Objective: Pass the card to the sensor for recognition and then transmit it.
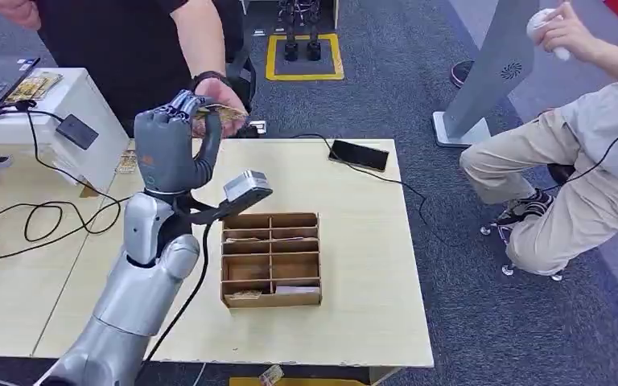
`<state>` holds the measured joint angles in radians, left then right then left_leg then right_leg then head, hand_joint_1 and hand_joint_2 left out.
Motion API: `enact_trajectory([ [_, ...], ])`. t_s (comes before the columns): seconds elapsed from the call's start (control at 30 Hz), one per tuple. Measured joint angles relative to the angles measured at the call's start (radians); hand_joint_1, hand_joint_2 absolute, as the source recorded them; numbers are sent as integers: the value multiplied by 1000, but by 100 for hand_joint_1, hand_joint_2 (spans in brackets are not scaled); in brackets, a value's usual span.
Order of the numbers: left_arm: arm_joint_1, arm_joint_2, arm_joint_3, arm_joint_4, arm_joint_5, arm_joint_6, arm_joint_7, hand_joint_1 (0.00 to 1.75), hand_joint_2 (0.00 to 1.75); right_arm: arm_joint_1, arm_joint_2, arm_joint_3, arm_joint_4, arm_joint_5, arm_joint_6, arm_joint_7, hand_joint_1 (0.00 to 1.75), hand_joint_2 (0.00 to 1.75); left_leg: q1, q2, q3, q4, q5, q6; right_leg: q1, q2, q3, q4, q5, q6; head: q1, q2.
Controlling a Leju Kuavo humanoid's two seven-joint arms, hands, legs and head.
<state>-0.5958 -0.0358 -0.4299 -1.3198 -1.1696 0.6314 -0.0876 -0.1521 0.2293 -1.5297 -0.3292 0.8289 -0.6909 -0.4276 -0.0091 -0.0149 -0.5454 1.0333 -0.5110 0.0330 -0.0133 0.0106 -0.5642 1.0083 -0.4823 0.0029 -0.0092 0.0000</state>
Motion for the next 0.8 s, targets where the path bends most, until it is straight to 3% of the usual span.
enact_trajectory([
  [0.03, -16, 4, 1, 22, -79, 7, 33, 175, 175, -1, -2, 1, 5, 0, 0, 0, 0, 175, 0, 0, 0, 0, 0, 0, 0, 0, 0, 0, 0, 0, 0, 0],
  [0.1, -38, 13, 3, 57, -129, 12, 49, 175, 175, -3, -6, 3, 10, -2, 0, 0, 0, 175, 0, 0, 0, 0, 0, 0, 0, 0, 0, 0, 0, 0, 0, 0],
  [0.53, -68, 30, 4, 136, -175, 5, 78, 175, 175, -4, -16, 5, 26, -2, 0, 2, 0, 175, 0, 0, 0, 0, 0, 0, 0, 0, 0, 0, 0, 0, 0, 0],
  [0.67, -131, 26, 3, 258, -292, -24, 140, 175, 175, -4, -19, 20, 33, -12, 1, 10, 0, 175, 0, 1, 0, 0, 0, 0, 0, 0, 0, 0, 0, 0, 0, 0],
  [0.73, -163, 20, 3, 333, -300, -25, 158, 175, 175, -4, -20, 28, 35, -17, 2, 11, 0, 175, 0, 2, 1, 0, 0, 0, 0, 1, 0, 0, 1, -1, 0, 0],
  [0.77, -175, 18, 3, 367, -301, -23, 167, 161, 175, -4, -21, 31, 37, -20, 2, 12, 0, 175, 0, 2, 1, 0, 1, 0, 0, 1, 0, 0, 1, 0, 0, 0],
  [0.8, -185, 14, 3, 396, -302, -19, 176, 0, 175, -4, -21, 35, 38, -21, 2, 14, 0, 175, 0, 2, 1, 0, 1, 0, 0, 1, 0, 0, 2, 0, 0, 0],
])
